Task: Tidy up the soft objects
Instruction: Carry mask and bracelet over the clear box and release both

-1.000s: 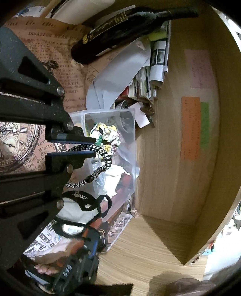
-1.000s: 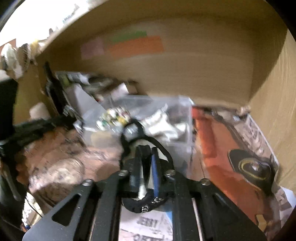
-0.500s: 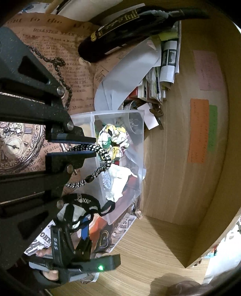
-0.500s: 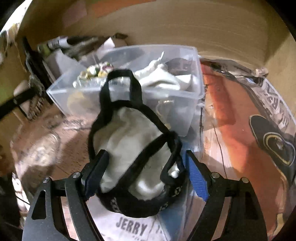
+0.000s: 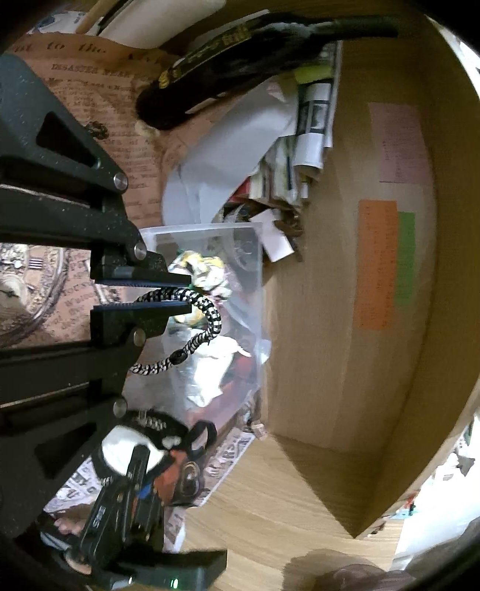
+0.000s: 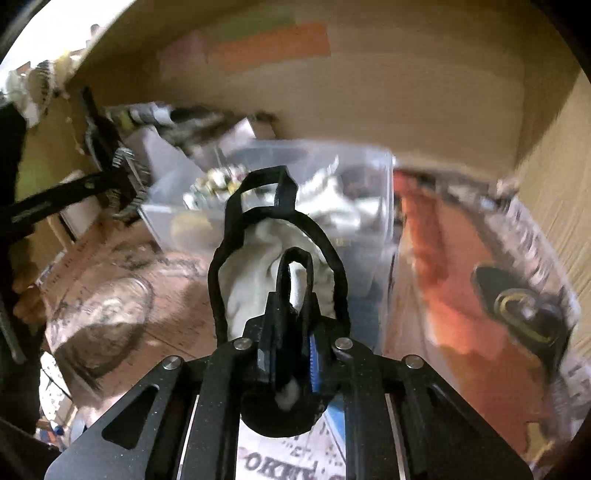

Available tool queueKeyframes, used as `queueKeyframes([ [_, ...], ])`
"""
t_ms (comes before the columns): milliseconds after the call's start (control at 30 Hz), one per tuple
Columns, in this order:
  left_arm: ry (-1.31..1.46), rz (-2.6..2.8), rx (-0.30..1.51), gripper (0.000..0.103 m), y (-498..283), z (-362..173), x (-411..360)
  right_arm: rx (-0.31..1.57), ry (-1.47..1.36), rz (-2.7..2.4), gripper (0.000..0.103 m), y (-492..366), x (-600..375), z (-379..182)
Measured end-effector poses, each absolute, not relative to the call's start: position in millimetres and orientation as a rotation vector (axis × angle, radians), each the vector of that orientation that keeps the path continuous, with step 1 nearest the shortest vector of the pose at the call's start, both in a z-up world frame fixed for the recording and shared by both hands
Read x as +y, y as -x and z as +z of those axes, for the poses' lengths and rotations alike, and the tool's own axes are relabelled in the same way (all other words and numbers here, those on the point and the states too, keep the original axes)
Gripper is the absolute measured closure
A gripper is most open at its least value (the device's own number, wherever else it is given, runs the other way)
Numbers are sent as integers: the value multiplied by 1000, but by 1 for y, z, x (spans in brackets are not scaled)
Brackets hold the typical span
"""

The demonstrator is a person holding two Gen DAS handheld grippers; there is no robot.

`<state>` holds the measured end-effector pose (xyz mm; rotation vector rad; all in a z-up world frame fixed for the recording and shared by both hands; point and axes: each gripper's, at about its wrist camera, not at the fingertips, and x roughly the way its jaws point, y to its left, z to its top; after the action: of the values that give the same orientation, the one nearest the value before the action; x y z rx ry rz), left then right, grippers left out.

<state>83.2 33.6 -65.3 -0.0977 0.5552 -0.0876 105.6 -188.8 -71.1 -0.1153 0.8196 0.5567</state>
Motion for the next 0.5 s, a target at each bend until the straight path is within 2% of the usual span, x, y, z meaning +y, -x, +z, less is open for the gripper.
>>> queueKeyframes([
  [267,99,-77,505,97,-99,-45,34,649,84,546,92,-109,-188,-20],
  [500,82,-57,523,97,-127,-44,31,593,72,506,92,-140,-175,-10],
])
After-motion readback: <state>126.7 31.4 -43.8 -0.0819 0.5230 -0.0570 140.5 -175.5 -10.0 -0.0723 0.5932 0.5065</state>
